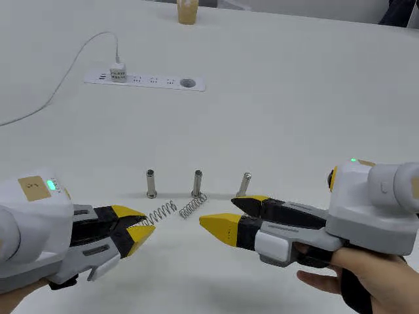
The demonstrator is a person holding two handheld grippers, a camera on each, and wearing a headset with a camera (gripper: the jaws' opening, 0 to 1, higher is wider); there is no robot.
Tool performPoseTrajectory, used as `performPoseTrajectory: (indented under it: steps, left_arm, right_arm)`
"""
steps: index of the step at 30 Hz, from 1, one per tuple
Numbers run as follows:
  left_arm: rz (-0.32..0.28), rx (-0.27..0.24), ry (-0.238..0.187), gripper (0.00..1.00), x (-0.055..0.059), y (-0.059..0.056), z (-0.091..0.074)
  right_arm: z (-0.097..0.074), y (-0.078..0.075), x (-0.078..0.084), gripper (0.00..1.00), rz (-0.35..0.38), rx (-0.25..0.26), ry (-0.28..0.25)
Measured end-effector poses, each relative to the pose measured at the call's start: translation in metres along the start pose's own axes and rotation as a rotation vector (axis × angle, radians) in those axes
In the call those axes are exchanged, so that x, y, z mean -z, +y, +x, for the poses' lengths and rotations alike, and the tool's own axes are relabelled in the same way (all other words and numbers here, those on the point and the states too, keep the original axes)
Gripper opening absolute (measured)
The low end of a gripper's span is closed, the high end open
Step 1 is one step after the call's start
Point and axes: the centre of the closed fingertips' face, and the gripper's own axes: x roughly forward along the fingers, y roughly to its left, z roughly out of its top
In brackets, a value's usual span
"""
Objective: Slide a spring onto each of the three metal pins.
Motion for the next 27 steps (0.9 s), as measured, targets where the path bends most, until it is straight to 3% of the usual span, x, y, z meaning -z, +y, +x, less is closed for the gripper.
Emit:
performPoseTrajectory:
  steps: [11, 16, 27]
  left_arm:
    - [-0.009, 0.001, -0.097, 0.10, -0.028, -0.016, -0.010]
    - [-0.011, 0.015, -0.129, 0.10, -0.039, -0.025, -0.012]
    - [-0.019, 0.002, -0.176, 0.10, -0.051, -0.026, -0.017]
  right_arm:
    - [0.009, 0.019, -0.009, 0.41, 0.108, -0.085, -0.055]
    - [0.011, 0.027, -0.018, 0.32, 0.161, -0.126, -0.101]
    - [0.014, 0.035, -0.024, 0.23, 0.244, -0.174, -0.127]
